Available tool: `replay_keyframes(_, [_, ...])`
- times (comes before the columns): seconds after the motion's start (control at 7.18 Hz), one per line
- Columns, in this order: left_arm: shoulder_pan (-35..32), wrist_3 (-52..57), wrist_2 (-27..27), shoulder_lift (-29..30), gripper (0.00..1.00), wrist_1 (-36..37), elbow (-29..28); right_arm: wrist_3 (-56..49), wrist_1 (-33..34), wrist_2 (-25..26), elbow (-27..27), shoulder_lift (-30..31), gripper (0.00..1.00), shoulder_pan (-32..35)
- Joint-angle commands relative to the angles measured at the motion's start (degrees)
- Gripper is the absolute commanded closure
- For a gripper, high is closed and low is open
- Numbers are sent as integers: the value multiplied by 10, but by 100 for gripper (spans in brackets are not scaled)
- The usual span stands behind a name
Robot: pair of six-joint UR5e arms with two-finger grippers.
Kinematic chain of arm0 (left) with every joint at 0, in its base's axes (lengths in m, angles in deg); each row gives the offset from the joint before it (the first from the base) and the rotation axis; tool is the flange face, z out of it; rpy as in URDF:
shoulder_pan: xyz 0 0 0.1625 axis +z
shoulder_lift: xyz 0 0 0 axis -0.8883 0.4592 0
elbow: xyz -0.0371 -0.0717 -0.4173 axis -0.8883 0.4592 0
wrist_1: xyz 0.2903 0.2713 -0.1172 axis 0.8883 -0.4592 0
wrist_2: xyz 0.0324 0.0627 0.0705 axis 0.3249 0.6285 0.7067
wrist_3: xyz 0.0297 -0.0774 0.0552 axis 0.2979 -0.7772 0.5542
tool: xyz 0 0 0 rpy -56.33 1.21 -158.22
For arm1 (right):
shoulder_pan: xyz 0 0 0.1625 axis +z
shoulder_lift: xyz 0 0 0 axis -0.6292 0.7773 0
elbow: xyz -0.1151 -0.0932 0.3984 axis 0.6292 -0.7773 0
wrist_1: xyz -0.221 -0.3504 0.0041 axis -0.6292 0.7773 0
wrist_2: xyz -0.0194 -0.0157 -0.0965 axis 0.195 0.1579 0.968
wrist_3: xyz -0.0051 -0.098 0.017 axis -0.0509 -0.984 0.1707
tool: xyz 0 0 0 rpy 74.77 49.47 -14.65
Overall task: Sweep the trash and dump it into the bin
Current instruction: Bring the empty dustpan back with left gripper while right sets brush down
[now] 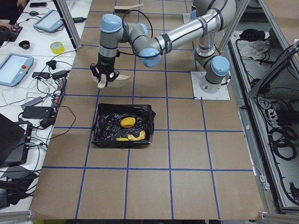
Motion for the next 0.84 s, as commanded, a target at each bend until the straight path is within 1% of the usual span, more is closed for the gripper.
replay_keyframes(0.0, [-30, -109, -113, 19, 100, -37, 13, 40, -108, 1, -56, 36, 0, 39])
replay_keyframes(0.14, [-47, -133, -120, 36, 100, -32, 27, 82, -160, 1, -74, 49, 0, 64])
replay_keyframes(0.28, [-58, -137, -120, 49, 100, -27, 45, 119, -190, 0, -75, 68, 0, 90])
replay_keyframes(0.56, [-63, -138, -113, 59, 100, -6, 78, 160, -205, -6, -66, 76, 0, 133])
replay_keyframes(0.7, [-64, -139, -108, 70, 100, 16, 92, 161, -205, -6, -60, 76, 0, 145])
